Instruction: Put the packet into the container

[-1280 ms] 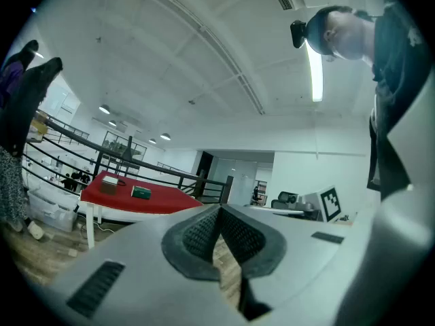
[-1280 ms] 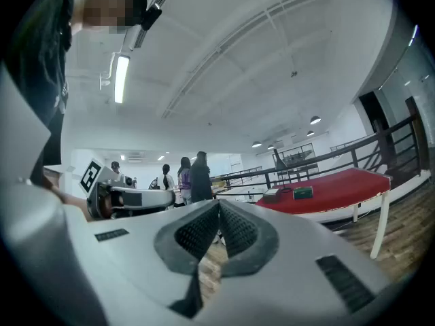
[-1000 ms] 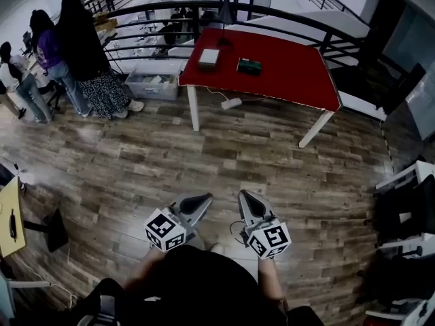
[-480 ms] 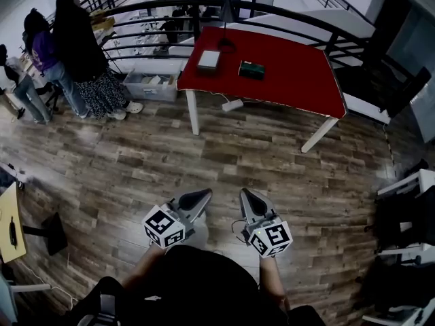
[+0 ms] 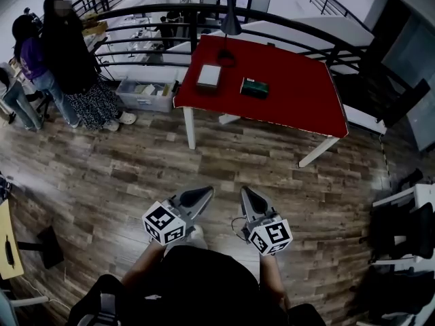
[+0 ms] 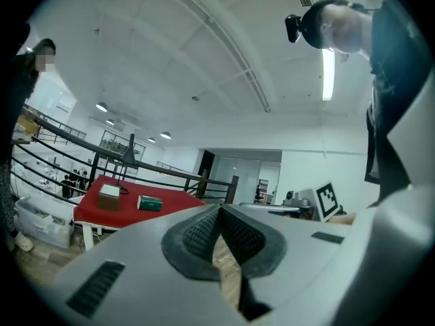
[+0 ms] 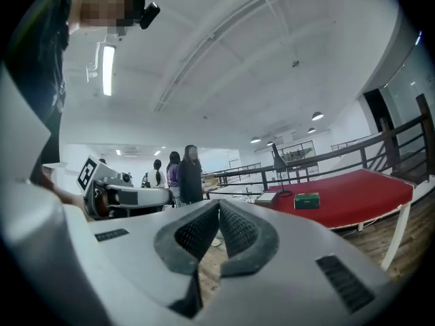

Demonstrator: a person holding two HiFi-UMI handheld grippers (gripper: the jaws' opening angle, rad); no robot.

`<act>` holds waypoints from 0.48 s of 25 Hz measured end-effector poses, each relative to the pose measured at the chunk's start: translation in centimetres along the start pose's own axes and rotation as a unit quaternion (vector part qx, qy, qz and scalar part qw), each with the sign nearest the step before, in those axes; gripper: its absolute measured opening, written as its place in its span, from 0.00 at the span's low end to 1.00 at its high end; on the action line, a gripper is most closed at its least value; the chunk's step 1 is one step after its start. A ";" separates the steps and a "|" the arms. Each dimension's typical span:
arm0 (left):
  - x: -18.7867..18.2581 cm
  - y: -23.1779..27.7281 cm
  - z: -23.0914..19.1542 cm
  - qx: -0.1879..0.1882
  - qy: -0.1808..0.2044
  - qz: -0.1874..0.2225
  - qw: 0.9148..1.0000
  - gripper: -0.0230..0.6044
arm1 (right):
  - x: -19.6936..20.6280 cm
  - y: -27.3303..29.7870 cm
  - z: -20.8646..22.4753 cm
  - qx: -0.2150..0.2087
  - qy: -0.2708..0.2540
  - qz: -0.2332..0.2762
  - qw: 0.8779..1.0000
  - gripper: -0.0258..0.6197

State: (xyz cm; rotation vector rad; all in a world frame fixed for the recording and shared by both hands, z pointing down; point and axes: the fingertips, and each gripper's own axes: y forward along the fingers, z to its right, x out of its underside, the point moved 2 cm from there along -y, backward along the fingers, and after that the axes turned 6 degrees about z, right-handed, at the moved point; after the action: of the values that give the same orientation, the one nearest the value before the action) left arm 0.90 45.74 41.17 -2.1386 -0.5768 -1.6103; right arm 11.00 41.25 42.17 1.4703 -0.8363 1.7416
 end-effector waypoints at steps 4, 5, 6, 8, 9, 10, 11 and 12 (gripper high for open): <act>-0.9 0.2 -4.5 0.000 -0.003 0.004 1.000 0.04 | -0.2 4.5 0.8 -0.004 -0.016 -0.005 1.000 0.07; -0.9 0.3 -5.6 -0.002 -0.006 0.004 1.000 0.04 | -0.3 5.5 1.0 -0.003 -0.018 -0.004 1.000 0.07; -0.8 0.4 -6.6 -0.004 -0.008 0.003 1.000 0.04 | -0.3 6.3 1.2 -0.002 -0.021 -0.006 1.000 0.07; -0.8 0.9 -8.5 -0.006 -0.013 0.003 1.000 0.04 | -0.1 7.9 1.8 0.000 -0.027 -0.011 1.000 0.07; -0.9 1.3 -9.3 -0.006 -0.015 0.003 1.000 0.04 | 0.0 8.5 2.0 0.001 -0.028 -0.014 1.000 0.07; -1.0 1.7 -9.8 -0.004 -0.017 0.004 1.000 0.04 | 0.2 9.1 2.4 0.003 -0.028 -0.016 0.999 0.07; -1.1 2.1 -10.3 0.000 -0.018 0.005 1.000 0.04 | 0.3 9.5 2.7 0.004 -0.025 -0.019 0.999 0.07; -1.2 2.5 -10.6 0.004 -0.019 0.005 1.000 0.04 | 0.4 9.9 3.1 0.006 -0.023 -0.021 0.999 0.07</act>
State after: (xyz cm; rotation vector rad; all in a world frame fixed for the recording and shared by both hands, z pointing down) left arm -6.46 37.80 42.52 -2.1679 -0.5816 -1.5623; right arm 4.39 33.28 42.70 1.5311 -0.8141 1.6908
